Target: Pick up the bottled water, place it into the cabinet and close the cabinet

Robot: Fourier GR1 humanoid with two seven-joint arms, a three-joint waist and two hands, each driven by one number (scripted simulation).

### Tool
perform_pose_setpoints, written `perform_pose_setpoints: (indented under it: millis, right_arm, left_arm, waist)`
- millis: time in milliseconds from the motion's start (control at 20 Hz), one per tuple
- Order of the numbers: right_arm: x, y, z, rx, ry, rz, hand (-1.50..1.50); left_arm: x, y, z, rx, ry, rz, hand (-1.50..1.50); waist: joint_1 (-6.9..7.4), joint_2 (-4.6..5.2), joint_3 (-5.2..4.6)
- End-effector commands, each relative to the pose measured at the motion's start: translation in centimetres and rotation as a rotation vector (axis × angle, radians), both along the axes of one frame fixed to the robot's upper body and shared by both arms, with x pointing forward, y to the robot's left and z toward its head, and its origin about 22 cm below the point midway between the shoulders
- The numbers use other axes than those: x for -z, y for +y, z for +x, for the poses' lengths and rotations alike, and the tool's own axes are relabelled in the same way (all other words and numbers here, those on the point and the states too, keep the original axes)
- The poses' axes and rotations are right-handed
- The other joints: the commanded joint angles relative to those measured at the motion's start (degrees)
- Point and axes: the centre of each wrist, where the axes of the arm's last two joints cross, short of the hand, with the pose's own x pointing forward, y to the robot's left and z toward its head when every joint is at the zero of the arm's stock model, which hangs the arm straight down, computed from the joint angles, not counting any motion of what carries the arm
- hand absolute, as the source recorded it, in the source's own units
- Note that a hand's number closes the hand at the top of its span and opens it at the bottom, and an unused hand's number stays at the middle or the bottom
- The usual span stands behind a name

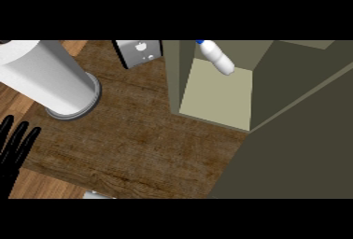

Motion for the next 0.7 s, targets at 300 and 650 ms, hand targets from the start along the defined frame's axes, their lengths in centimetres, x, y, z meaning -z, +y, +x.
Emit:
perform_pose_setpoints:
  millis: [300,650]
  right_arm:
    - [-1.1,2.1,0.5,-0.094,-0.044,-0.004,1.50]
    - [-0.3,2.7,0.9,-0.083,0.037,0.052,1.50]
  left_arm:
    - [-0.6,0.7,0.4,0.013,-0.012,0.000,-1.50]
    - [-0.7,1.0,0.6,0.011,-0.019,0.002,-1.50]
  waist:
    - [0.15,0.07,-0.10]
    - [0.18,1.48,-0.01]
